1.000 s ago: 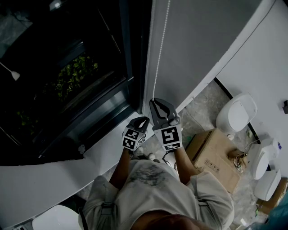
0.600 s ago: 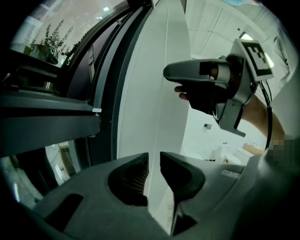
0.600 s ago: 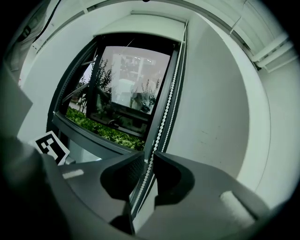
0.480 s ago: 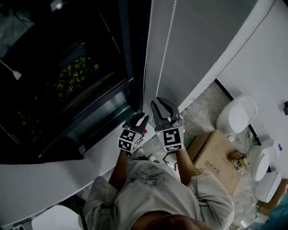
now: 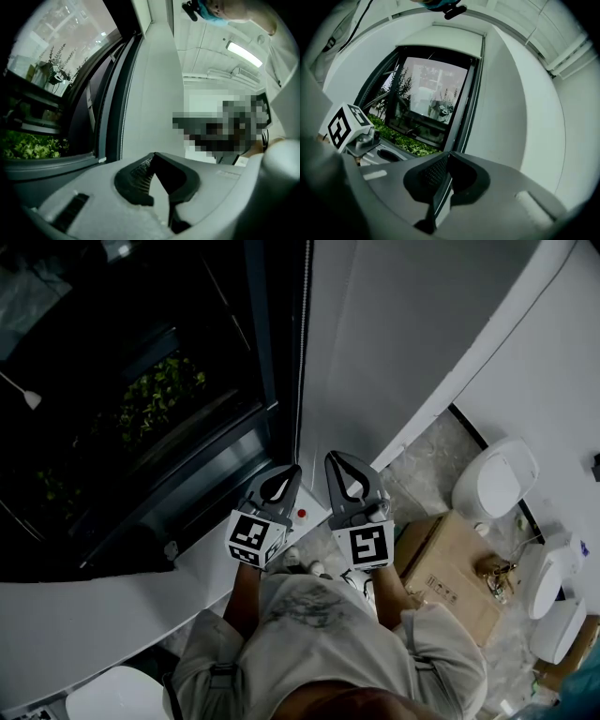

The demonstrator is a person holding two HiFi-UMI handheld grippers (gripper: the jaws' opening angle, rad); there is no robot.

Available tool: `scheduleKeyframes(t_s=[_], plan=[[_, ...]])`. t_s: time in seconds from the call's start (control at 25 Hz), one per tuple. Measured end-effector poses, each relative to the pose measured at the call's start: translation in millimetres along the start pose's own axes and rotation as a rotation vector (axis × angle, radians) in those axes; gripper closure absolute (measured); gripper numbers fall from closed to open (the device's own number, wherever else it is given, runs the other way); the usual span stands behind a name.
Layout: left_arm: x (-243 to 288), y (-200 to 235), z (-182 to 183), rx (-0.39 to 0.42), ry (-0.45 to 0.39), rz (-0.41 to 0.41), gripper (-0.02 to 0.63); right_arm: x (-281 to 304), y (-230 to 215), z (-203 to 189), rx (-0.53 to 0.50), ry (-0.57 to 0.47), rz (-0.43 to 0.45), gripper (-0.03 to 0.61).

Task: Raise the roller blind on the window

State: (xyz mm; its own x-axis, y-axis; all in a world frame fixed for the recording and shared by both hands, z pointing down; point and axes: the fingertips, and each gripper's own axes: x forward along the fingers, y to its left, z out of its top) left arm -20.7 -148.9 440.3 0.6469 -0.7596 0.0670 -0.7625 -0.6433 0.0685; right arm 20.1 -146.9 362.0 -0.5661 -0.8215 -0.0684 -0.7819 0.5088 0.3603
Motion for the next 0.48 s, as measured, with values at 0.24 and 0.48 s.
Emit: scheduleKeyframes(t_s=[0.24, 0.48], plan=[[-14, -4, 30, 0.022, -0.053, 0.003, 0.609, -6, 10, 7, 0.036, -0.017, 0.045, 0.569], [-22, -8, 44, 0.025, -0.081, 0.004, 0.609, -10, 20, 2, 0.088, -0.005, 0.077, 0.571]])
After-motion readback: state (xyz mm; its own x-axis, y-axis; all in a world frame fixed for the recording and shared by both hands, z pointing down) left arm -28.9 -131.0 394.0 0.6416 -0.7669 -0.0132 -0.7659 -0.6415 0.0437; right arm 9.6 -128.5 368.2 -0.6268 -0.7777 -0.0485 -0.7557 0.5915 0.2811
